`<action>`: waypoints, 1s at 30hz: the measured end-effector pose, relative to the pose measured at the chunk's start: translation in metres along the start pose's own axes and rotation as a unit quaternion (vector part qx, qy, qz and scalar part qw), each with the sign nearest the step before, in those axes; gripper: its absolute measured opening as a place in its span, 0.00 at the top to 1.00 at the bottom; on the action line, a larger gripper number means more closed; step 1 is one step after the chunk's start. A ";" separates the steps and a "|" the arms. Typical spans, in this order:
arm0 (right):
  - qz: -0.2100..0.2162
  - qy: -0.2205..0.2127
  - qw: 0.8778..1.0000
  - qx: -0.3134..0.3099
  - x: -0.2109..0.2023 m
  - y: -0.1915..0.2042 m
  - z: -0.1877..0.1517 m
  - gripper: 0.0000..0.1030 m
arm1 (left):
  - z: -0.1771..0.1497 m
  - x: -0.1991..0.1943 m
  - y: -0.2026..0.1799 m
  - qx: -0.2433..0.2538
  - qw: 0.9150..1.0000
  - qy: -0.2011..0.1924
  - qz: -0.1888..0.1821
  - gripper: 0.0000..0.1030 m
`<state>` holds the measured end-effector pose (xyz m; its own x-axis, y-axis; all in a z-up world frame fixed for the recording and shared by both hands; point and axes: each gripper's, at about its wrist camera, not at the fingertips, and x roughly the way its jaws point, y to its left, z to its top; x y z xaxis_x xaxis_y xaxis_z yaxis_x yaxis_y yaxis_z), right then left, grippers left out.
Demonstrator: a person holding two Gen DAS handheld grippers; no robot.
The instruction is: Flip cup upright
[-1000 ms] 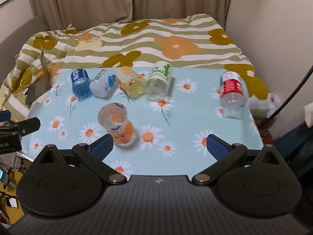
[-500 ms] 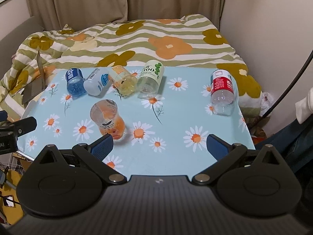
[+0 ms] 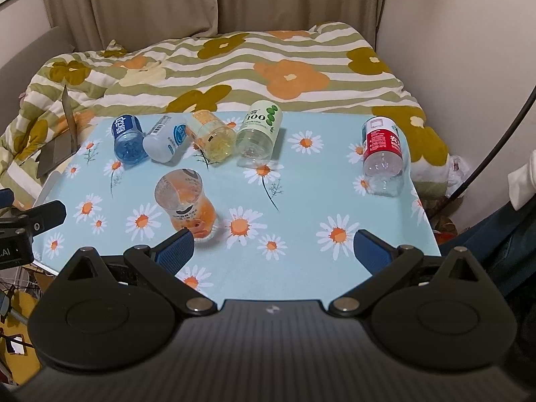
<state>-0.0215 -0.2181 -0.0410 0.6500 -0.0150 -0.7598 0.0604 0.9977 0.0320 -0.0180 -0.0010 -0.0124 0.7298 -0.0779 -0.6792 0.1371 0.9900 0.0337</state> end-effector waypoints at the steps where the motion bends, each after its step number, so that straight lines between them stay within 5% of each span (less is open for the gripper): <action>1: -0.001 0.000 1.000 0.000 0.001 0.001 -0.001 0.00 | 0.000 0.000 0.000 0.001 1.000 0.000 0.000 0.00; 30: -0.002 0.002 1.000 0.005 0.002 0.000 -0.002 0.00 | 0.001 0.002 -0.001 0.003 1.000 -0.001 -0.003 0.00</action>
<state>-0.0219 -0.2178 -0.0437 0.6467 -0.0193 -0.7625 0.0710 0.9969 0.0349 -0.0161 -0.0020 -0.0130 0.7299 -0.0847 -0.6783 0.1465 0.9886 0.0342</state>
